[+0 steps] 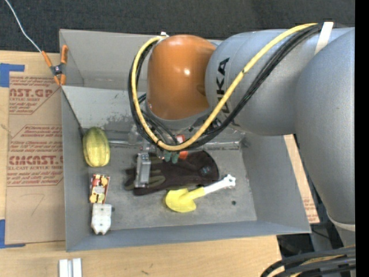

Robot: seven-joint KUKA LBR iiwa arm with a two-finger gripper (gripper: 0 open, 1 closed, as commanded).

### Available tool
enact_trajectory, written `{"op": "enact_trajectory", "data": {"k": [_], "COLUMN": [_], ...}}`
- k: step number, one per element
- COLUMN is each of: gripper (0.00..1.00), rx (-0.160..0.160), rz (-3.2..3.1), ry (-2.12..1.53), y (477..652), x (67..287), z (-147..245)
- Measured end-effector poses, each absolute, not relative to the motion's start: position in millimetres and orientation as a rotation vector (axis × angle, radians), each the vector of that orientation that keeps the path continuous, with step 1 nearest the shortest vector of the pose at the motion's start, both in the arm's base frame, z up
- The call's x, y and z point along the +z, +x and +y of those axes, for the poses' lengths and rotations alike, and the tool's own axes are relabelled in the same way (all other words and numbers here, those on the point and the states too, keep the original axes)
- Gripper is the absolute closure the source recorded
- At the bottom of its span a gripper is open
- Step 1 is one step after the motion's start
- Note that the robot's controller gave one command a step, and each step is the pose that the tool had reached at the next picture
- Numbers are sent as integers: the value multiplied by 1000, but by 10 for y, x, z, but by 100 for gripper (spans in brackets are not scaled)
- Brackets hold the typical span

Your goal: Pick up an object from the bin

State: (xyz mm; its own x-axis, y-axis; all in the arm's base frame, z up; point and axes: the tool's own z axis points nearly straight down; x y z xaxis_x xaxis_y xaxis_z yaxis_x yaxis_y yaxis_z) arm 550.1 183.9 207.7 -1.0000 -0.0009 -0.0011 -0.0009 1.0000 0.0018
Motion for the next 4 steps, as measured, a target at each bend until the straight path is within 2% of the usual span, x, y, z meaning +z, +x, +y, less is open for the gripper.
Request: {"op": "enact_trajectory", "data": {"k": [1, 2, 3, 4], "gripper": [0, 0, 100, 100], "rx": [3, 8, 5, 6], "rz": [3141, 3134, 3130, 3130], "ry": [-2, 103, 252, 253], "y": [5501, 5493, 5643, 5644], "x": [2077, 1401, 914, 915], "z": [1839, 1579, 1431, 1430]}}
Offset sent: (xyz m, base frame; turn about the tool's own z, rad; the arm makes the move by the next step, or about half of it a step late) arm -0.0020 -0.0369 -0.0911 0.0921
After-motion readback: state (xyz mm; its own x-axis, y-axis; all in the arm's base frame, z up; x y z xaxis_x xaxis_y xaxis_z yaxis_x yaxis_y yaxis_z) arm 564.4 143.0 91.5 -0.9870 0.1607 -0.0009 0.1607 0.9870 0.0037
